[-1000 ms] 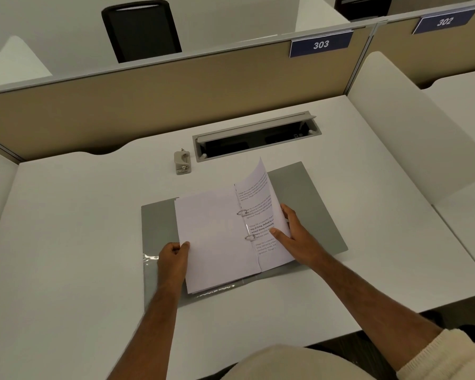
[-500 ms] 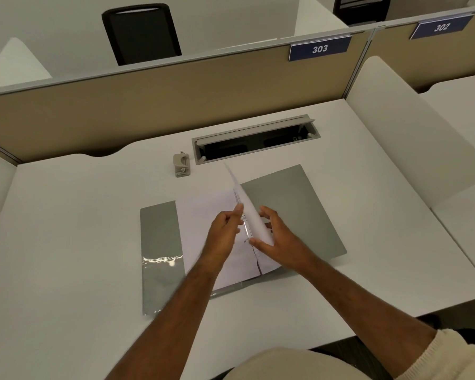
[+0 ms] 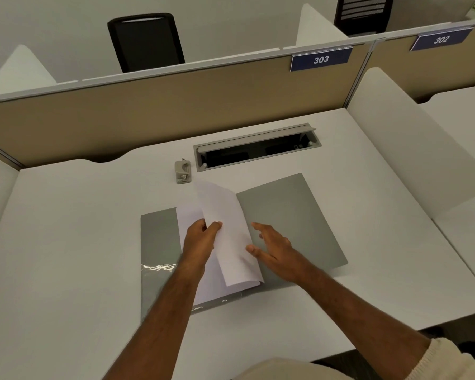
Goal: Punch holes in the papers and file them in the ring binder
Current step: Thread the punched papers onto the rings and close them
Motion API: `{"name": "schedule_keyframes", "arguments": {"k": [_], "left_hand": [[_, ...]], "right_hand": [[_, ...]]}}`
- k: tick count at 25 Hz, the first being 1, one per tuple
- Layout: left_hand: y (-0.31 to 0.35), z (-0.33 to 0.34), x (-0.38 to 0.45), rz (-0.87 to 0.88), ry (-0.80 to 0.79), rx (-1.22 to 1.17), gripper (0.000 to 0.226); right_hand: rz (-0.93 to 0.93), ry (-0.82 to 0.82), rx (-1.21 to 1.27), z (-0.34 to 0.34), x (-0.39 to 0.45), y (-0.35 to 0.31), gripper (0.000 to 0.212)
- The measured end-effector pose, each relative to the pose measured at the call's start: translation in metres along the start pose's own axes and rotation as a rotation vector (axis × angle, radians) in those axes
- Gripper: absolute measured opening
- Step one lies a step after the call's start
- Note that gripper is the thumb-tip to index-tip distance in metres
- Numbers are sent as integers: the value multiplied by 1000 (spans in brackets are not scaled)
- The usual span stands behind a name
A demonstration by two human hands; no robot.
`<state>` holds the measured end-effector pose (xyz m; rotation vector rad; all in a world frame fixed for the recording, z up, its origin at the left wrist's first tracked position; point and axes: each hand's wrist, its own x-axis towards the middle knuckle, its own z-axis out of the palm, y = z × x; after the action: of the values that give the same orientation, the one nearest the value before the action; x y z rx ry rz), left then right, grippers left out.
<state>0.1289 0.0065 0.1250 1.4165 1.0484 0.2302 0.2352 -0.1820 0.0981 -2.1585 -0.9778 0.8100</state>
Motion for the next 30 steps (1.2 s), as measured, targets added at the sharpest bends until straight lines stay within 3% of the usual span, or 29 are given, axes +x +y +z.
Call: {"name": "schedule_keyframes", "arguments": {"k": [7,11,21,25,30], "left_hand": [[-23,-41,12,-70,134,-5,16],[-38,-52,13,-86,169,94,9],[-74,-60,25,-146,224,346,30],[-81,-54,21,-147,234,514,68],[-84,-40,16,-151,213,544,74]], "right_hand": [[115,-12,-20,9,7,24,89],[124,-67,-105,15,15,27,73],[68,-148,-163,18,41,26,39],[76,-166,-164,20,50,27,42],[100,-184,-191,23,59,29,57]]}}
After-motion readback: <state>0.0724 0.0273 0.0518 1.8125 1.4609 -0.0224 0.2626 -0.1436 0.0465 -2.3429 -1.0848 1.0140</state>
